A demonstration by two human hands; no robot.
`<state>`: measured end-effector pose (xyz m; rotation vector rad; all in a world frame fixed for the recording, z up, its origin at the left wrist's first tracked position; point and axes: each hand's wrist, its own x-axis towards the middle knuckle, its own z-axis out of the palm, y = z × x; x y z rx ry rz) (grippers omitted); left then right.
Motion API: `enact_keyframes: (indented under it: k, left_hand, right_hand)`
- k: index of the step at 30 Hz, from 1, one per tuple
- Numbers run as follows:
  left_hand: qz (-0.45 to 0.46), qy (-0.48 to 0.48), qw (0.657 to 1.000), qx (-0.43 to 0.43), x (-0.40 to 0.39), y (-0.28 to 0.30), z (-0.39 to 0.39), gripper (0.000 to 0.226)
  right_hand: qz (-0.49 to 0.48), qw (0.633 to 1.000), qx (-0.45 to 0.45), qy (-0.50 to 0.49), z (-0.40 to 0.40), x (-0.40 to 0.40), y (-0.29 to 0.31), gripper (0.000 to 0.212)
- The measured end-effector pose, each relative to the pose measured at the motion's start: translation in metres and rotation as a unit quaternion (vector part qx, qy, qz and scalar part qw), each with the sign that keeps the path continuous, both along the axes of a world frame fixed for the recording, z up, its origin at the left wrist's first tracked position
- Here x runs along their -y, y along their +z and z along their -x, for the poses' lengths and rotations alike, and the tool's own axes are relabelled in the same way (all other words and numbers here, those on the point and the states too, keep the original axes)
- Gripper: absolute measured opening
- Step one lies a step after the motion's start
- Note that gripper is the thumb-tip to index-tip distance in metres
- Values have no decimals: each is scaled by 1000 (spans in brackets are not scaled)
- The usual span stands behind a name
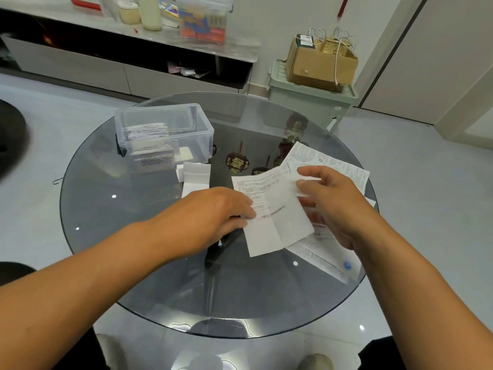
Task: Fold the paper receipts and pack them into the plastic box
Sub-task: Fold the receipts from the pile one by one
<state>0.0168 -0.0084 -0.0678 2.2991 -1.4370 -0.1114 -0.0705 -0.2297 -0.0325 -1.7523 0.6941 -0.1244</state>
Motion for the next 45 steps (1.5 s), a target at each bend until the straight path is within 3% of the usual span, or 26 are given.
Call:
enact_keyframes:
  k: [4, 7, 11, 13, 15, 18, 22, 25, 28, 31, 33, 36, 39, 42, 45]
  left_hand:
    - [-21, 16, 1000, -10, 3, 0, -4, 32]
    - [-31, 47, 998, -36, 3, 1, -3, 39]
    - [50, 73, 988, -130, 1, 2, -1, 68]
    - [41, 56, 995, -77, 1, 2, -2, 78]
    - [19, 45, 999, -2, 1, 0, -4, 66]
    - [-3, 27, 999, 40, 0, -3, -9, 36]
    - [8, 18, 998, 53, 0, -4, -11, 29]
    - [-4, 39, 999, 30, 0, -4, -11, 36]
    - [10, 90, 995, -50, 2, -2, -11, 24]
    - [45, 129, 981, -140, 3, 3, -8, 19]
    - [57, 134, 974, -171, 4, 5, -6, 21]
    - [47, 134, 971, -193, 2, 8, -5, 20]
    - [-12, 95, 977, -191, -3, 14, -7, 17]
    - [-92, 32, 985, -143, -9, 16, -9, 33]
    - [-99, 19, 988, -118, -10, 13, -9, 45]
  right_hand:
    - [-26, 998, 44, 34, 2, -4, 5, 20]
    - [27, 992, 54, 113, 5, -11, 3, 22]
    - [113, 973, 10, 199, 8, -21, -6, 24]
    - [144, 966, -9, 214, 8, -23, -8, 23]
    - [152, 965, -12, 212, 8, -23, -8, 24]
    - [86, 986, 14, 139, 6, -24, -9, 26]
    - [-83, 996, 14, 24, 3, -19, -2, 25]
    - [-179, 983, -26, 26, 4, -13, 5, 24]
    - [-192, 977, -71, 66, 7, -12, 7, 33]
    - [-134, 978, -75, 139, 9, -9, 5, 40]
    - [12, 974, -90, 208, 10, -6, 2, 48]
    - [206, 940, -103, 252, 13, -12, -2, 41]
    - [239, 943, -57, 225, 13, -22, -10, 18]
    - [291, 928, -52, 227, 10, -25, -16, 16]
    - [301, 925, -52, 227, 8, -25, -17, 16]
